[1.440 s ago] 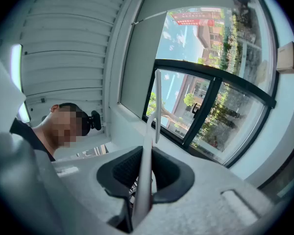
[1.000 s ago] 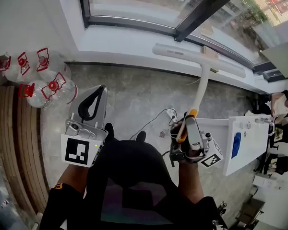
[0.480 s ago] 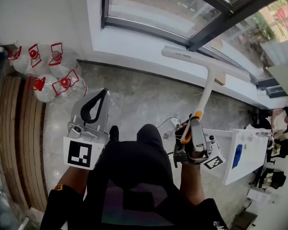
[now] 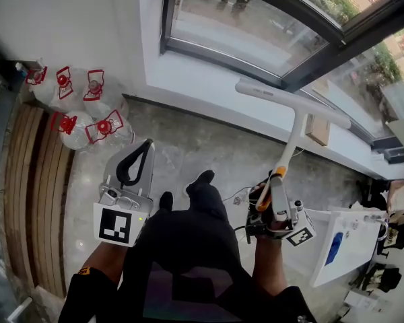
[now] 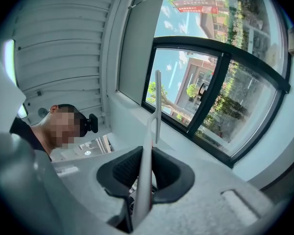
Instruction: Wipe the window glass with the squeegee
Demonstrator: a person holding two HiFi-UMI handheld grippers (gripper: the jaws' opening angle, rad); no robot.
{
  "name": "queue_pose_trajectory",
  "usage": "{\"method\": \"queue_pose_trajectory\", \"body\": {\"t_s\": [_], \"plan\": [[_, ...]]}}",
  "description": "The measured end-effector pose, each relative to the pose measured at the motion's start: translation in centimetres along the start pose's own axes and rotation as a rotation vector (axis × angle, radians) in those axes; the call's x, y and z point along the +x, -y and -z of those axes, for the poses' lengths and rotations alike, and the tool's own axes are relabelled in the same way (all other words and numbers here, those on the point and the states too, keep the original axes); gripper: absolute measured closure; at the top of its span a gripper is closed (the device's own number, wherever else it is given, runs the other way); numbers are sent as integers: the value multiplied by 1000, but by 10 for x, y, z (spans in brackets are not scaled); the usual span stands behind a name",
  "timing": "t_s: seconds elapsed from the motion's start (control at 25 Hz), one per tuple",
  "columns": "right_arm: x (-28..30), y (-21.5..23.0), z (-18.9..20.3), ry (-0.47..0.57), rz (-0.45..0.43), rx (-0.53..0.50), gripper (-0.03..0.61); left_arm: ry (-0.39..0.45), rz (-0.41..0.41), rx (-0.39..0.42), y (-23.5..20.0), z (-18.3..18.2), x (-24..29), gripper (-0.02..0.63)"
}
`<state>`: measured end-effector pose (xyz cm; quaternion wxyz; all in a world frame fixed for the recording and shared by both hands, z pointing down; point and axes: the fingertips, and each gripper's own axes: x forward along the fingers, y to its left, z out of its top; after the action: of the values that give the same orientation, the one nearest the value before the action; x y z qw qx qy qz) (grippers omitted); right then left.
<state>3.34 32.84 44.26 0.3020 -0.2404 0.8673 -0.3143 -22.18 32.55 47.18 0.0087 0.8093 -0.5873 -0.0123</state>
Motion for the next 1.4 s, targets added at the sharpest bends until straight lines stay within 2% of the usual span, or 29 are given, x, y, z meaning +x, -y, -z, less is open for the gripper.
{"method": "queue_pose_trajectory", "body": {"t_s": [0.16,0.36,0.64,0.84,1.08,1.24,1.4], "plan": [[23,34,-16,-2,-17,26,537,7,-33,27,-7,-4,37,603],[44,82,-60,20,-34,21,537,-16,-22,68,0,-7,106,602],[55,155,-113,24,-42,81,537,-39,-51,111,20,-11,191,603],[77,182,-150,46,-104,79,537,-37,-99,143,18,-21,226,603],[100,200,-164,46,-132,92,537,-40,-160,132,1,-28,255,603],[114,214,-170,60,-107,75,537,-41,-147,102,-17,-15,284,603],[135,233,-179,86,-65,36,537,-16,-83,90,-38,-14,339,603]]}}
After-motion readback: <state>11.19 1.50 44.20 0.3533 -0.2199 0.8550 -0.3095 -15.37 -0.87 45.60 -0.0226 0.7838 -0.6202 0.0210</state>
